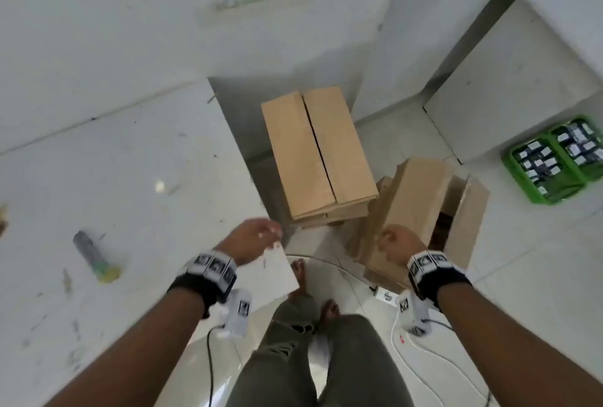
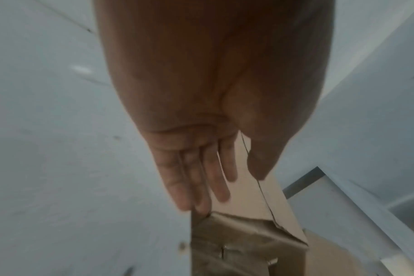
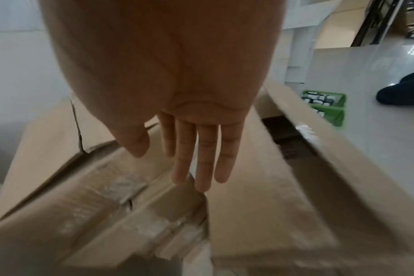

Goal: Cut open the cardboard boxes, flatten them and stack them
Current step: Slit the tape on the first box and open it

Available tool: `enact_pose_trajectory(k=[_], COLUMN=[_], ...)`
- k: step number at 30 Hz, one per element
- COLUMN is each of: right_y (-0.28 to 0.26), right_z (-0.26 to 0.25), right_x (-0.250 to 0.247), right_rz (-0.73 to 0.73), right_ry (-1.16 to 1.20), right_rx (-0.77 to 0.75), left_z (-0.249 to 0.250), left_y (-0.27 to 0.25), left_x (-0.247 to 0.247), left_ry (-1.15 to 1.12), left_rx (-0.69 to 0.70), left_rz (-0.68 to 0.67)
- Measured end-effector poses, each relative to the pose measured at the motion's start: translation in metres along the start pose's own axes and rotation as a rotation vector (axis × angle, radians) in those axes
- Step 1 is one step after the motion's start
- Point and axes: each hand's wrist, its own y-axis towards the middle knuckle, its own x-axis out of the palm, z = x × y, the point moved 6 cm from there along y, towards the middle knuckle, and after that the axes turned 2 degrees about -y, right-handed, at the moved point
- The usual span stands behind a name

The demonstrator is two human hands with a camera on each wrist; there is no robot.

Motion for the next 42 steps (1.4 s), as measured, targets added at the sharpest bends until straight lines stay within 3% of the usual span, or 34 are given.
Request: enact_pose_trajectory(k=[2,5,7,9,12,14,16,19,21,24,27,31,36,39,42], right_y=[0.021,0.044,0.06,0.076,0.093,0.091,0.082,0.051,0.022,-0.029,-0.085,-0.155,-0.214,-0.232,-0.232], right_z=[-0.023,-0.055,-0.06,-0.061,-0.06,-0.063,-0.072,-0.098,-0.122,-0.167,-0.214,-0.288,-0.382,-0.423,-0.443], right_x=[-0.018,-0.045,-0.051,-0.048,-0.037,-0.037,-0.051,-0.099,-0.142,-0.199,-0.243,-0.267,-0.216,-0.144,-0.052], right_rz=[0.094,0.208,0.259,0.213,0.069,0.055,0.135,0.28,0.357,0.363,0.331,0.268,-0.064,-0.254,-0.33], right_ry=[0.044,0.149,0.263,0.346,0.407,0.42,0.454,0.517,0.569,0.627,0.701,0.634,0.559,0.462,0.217], right_rx=[-0.02,-0.028,0.012,0.066,0.117,0.101,0.026,-0.169,-0.329,-0.577,-0.821,-1.071,-1.275,-1.276,-1.248], left_z=[0.015,0.024,0.019,0.015,0.007,0.008,0.023,0.067,0.108,0.166,0.185,0.173,0.1,0.018,-0.089], left_y=[0.039,0.097,0.127,0.139,0.146,0.146,0.137,0.101,0.065,0.001,-0.051,-0.118,-0.201,-0.257,-0.31], left_x=[-0.013,-0.025,-0.016,0.0,0.03,0.037,0.032,0.0,-0.031,-0.078,-0.111,-0.143,-0.155,-0.161,-0.163], left_ry=[-0.061,-0.366,-0.435,-0.399,-0.396,-0.37,-0.324,-0.283,-0.331,-0.26,-0.246,-0.419,-0.744,-0.899,-1.077], left_rx=[-0.004,-0.16,-0.258,-0.364,-0.483,-0.431,-0.308,-0.117,0.082,0.338,0.436,0.488,0.509,0.428,0.288], left_rz=[0.147,0.315,0.362,0.338,0.201,0.189,0.258,0.382,0.462,0.566,0.594,0.725,0.842,0.98,1.147])
